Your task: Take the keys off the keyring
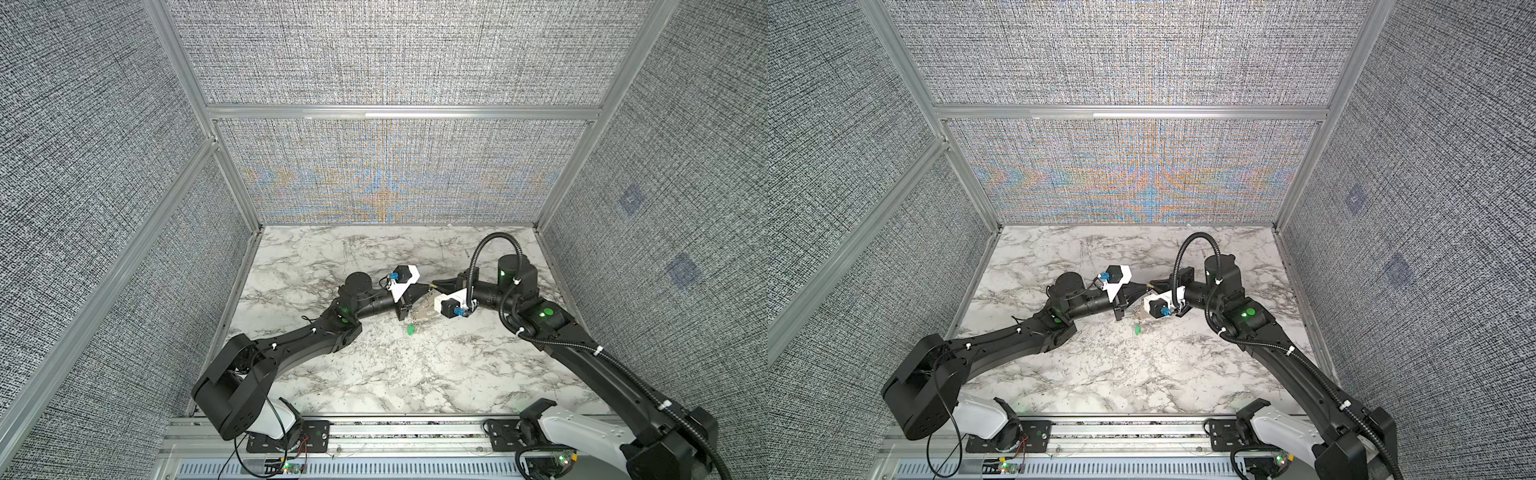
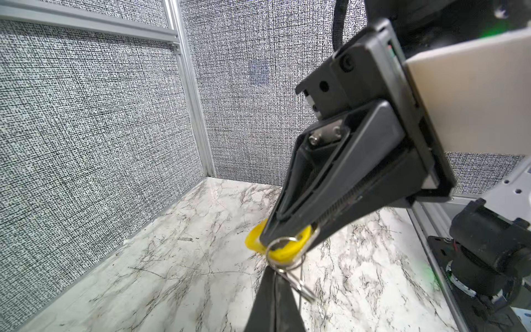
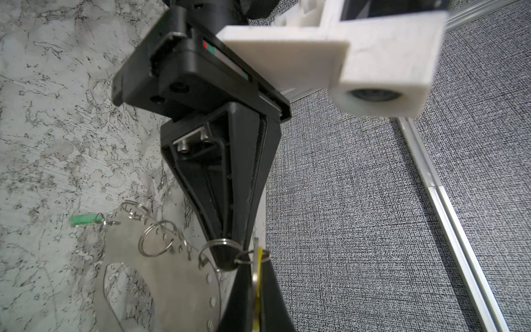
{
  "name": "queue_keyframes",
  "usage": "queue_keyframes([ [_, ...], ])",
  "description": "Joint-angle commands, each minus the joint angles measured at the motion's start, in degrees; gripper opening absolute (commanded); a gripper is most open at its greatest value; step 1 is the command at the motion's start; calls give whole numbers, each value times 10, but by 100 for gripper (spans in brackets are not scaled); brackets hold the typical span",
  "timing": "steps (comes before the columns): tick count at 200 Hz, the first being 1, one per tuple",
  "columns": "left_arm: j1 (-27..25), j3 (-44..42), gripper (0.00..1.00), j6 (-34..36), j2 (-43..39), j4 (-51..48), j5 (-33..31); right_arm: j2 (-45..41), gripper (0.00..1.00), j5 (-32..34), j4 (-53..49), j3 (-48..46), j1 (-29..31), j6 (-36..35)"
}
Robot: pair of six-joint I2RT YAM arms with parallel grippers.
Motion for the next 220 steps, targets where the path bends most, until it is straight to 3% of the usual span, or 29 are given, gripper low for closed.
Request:
queue_keyframes([
  [1,0,0,3,-1,-4,27,4,-2,0,-2,16,-1,2,5],
  [58,0,-1,0,1,-8,16,-5,-7,0,9,20,-1,1,9],
  [158,0,35,0,3,-5,-93,-69,3,0,38,13,6,2,10],
  [220,-1,29,0,7,-17,-106,-77,16,0,22,16,18,1,33],
])
